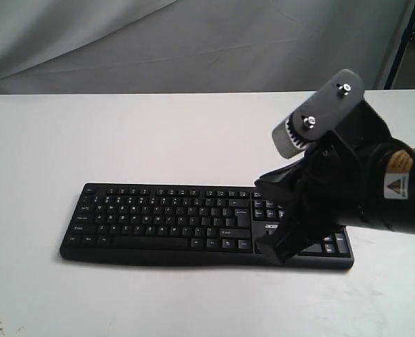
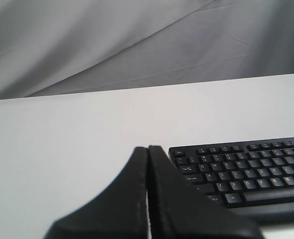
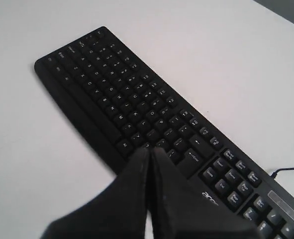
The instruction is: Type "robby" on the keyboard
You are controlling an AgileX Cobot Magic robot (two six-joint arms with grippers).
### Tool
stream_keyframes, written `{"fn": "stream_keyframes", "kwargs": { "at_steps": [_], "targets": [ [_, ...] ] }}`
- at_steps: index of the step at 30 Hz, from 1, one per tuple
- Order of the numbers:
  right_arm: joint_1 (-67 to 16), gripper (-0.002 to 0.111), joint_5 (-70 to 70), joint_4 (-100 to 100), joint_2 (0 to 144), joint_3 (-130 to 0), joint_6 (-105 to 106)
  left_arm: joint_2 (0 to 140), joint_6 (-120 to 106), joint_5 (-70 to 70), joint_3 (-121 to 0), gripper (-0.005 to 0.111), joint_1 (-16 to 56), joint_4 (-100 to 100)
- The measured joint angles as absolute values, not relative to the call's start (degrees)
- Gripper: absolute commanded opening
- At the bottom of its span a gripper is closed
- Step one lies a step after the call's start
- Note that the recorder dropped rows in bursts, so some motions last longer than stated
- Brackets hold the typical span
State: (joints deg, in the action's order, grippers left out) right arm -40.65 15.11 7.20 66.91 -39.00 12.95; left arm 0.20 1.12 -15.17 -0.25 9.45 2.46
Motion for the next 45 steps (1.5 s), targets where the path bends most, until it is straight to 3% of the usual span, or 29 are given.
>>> {"fn": "stream_keyframes", "kwargs": {
  "at_steps": [10, 18, 26, 45],
  "targets": [
    [-40.1, 0.000, 13.4, 7.2, 57.5, -34.8, 12.5, 0.2, 1.1, -15.2, -0.2, 0.000, 9.5, 2.5],
    [-21.8, 0.000, 5.5, 7.1, 30.7, -18.0, 11.3, 0.2, 1.1, -15.2, -0.2, 0.000, 9.5, 2.5],
    [-4.4, 0.000, 5.4, 7.0, 11.1, -9.9, 11.2, 0.2, 1.1, -15.2, -0.2, 0.000, 9.5, 2.5],
    [-3.9, 0.000, 7.5, 7.8, 8.5, -1.1, 10.1, 0.2, 1.1, -15.2, -0.2, 0.000, 9.5, 2.5]
  ]
}}
